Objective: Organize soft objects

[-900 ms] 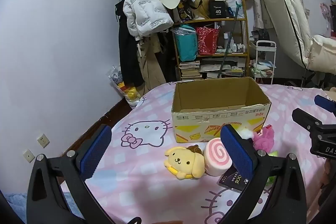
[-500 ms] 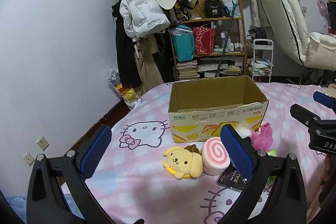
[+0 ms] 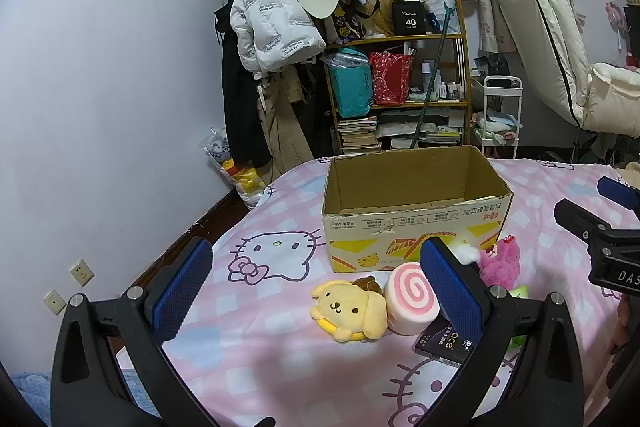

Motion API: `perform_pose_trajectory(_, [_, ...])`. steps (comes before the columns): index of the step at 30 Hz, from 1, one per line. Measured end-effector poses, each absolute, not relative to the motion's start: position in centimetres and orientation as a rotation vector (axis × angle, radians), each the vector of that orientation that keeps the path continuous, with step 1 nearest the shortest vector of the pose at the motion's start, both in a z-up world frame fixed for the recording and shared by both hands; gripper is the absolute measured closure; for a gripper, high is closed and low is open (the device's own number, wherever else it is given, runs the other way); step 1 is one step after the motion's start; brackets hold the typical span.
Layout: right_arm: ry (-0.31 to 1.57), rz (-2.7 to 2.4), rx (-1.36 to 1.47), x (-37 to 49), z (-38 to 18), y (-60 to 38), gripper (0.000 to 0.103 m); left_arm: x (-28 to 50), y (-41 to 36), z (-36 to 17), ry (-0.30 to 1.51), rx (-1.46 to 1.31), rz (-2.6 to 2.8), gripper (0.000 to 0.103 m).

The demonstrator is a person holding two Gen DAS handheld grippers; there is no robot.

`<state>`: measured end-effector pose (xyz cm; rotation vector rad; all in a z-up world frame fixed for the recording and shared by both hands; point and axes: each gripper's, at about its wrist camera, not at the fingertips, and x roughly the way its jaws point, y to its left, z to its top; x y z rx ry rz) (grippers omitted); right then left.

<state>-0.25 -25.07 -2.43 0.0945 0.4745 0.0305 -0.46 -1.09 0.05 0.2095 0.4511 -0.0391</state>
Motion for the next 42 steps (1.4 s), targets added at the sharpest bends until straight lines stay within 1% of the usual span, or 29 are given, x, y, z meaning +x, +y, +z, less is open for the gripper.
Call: perform_pose_trajectory(42, [0.478, 0.017, 0.107, -0.3, -3.6, -25.9, 0.0, -0.1, -0.8, -0.5, 0.463, 0.201, -0.029, 0.001])
